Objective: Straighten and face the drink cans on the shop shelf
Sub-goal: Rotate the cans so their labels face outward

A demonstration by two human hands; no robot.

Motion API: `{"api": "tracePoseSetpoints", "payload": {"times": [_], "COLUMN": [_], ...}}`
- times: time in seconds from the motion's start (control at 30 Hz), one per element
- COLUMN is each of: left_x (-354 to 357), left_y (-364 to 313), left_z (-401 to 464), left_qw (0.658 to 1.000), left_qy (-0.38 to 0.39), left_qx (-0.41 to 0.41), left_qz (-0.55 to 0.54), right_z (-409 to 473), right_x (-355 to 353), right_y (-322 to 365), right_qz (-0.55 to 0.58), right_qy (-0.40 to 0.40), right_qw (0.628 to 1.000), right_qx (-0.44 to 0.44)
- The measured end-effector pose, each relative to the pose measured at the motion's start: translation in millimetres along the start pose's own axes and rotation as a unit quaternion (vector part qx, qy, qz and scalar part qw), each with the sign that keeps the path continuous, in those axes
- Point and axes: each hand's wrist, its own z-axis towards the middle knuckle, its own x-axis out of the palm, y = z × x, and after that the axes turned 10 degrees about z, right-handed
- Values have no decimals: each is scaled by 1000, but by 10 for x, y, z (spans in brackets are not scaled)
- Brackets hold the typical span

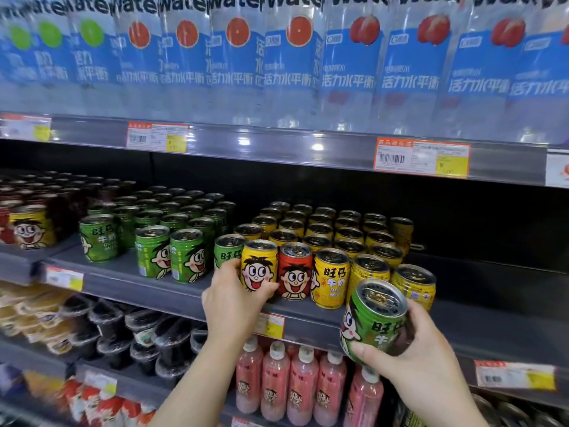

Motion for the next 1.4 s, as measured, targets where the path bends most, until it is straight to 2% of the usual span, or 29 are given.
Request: {"api": "tracePoseSetpoints", "payload": {"times": [0.2, 0.33, 0.43, 0.7, 0.87, 0.97, 1.13, 1.3, 1.4], "left_x": [-28, -220, -377, -407, -320, -276, -326, -701, -998], "left_y": [77, 319, 489, 487, 494, 532, 577, 680, 985], "left_z": [-5, 45, 206, 629, 725, 718, 675, 644, 738], "left_qw": [998, 1000, 999, 994, 980, 986, 993, 959, 952], "left_qy": [14, -19, -33, 32, 48, 54, 65, 109, 90], "left_qx": [17, -5, -23, 78, 116, 114, 86, 28, 8], "left_qz": [51, 4, 12, 73, 157, 106, -51, -260, -294], "right_z": [38, 90, 158, 222, 120, 49, 30, 68, 68], "right_x": [187, 371, 580, 1310, 1532, 1597, 1643, 1862, 2168], "right_y": [-43, 16, 67, 201, 283, 292, 399, 600, 663], "right_qz": [1, 12, 11, 4, 5, 3, 2, 10, 17], "right_qy": [22, 31, 29, 3, -40, -58, -63, -26, 15], "right_qw": [1000, 999, 999, 1000, 998, 997, 997, 999, 999], "right_qx": [15, 15, 20, 30, 44, 48, 48, 33, 24]}}
